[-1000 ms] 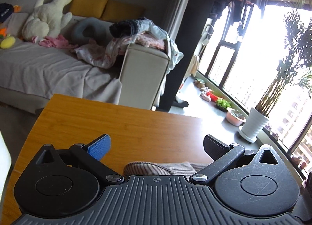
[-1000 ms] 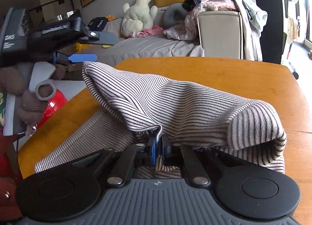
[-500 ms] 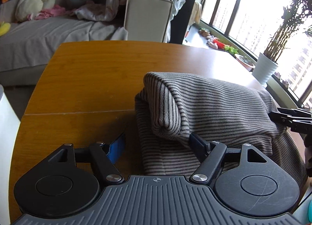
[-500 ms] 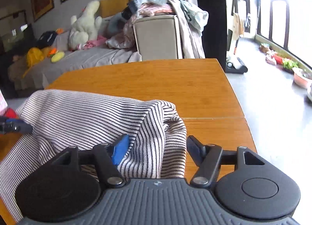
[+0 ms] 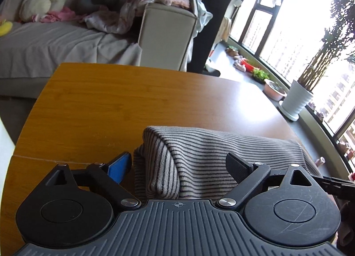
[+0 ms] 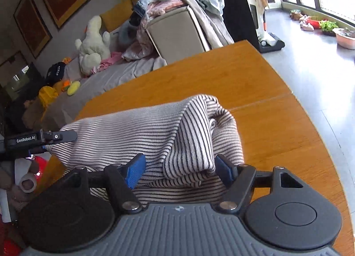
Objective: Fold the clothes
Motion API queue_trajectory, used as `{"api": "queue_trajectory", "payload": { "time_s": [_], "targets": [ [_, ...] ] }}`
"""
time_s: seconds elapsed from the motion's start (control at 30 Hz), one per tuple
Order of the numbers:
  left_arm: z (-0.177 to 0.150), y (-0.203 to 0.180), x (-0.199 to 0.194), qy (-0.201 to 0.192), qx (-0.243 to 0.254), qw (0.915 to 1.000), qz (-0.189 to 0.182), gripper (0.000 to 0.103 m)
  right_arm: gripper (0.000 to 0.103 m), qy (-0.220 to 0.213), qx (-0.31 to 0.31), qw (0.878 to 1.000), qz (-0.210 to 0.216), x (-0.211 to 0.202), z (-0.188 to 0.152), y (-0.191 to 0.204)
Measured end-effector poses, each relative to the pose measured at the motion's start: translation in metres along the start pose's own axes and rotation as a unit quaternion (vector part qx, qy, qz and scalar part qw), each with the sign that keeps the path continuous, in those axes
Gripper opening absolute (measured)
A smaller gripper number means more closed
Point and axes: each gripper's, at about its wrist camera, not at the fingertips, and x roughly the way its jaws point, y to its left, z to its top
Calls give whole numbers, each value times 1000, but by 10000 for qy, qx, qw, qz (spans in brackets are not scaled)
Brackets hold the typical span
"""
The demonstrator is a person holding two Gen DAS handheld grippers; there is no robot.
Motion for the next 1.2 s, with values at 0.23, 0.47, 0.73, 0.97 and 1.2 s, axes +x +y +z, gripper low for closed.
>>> {"api": "queue_trajectory", "payload": {
  "time_s": [0.23,0.47,0.73,0.97,1.2],
  "targets": [
    [3,-3,22,-37,58,10000,58,68,52,-141,-416,9990,44,32,16,15],
    [40,10,51,-237,43,9992,322,57,49,-213,-590,9980,-104,85,57,25],
    [36,17,21,-333,82,9984,450,49,52,-205,-777,9967,-91,97,65,29],
    [34,15,39,-142,-44,9990,419,47,53,-272,-839,9958,-237,91,58,33],
    [40,9,24,-284,101,9987,414,29,36,-311,-974,9946,-150,87,59,36]
  ]
}}
